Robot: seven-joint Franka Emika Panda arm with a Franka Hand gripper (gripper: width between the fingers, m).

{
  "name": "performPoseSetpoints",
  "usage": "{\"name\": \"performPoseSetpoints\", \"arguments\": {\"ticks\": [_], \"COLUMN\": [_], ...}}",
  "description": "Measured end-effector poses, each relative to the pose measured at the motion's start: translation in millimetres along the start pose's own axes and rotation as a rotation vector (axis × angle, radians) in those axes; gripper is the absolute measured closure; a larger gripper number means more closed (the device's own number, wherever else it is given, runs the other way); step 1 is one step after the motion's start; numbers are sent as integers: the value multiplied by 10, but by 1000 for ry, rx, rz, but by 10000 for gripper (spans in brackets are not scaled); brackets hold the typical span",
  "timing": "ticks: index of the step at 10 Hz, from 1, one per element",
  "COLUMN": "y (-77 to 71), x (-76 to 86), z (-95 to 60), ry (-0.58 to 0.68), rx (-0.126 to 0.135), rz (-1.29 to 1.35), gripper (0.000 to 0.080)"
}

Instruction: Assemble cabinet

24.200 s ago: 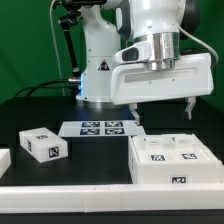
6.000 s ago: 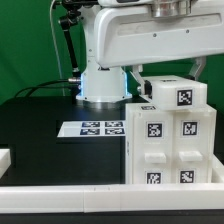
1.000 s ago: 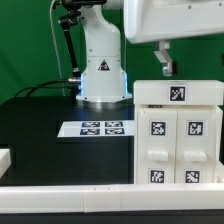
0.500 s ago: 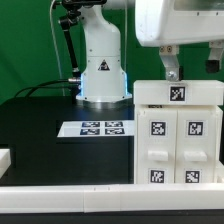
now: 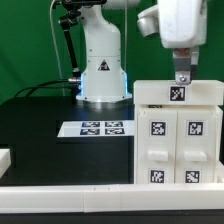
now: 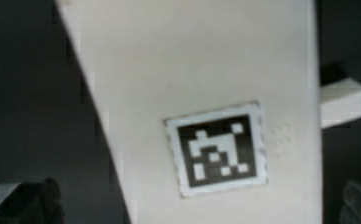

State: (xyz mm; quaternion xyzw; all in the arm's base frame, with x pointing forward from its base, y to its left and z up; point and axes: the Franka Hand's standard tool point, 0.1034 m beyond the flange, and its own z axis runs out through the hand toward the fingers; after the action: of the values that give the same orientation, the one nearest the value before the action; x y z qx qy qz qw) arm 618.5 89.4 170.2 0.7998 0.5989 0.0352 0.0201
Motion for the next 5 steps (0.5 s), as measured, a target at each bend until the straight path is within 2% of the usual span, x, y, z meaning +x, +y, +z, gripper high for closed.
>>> {"name": "performPoseSetpoints", "arguments": {"ticks": [2, 5], "y": [3, -40], "x": [-36, -85], "z": [30, 139], "ry": [-7, -16], "rx": [3, 21], "rz": [-72, -62], "gripper": [3, 3]}}
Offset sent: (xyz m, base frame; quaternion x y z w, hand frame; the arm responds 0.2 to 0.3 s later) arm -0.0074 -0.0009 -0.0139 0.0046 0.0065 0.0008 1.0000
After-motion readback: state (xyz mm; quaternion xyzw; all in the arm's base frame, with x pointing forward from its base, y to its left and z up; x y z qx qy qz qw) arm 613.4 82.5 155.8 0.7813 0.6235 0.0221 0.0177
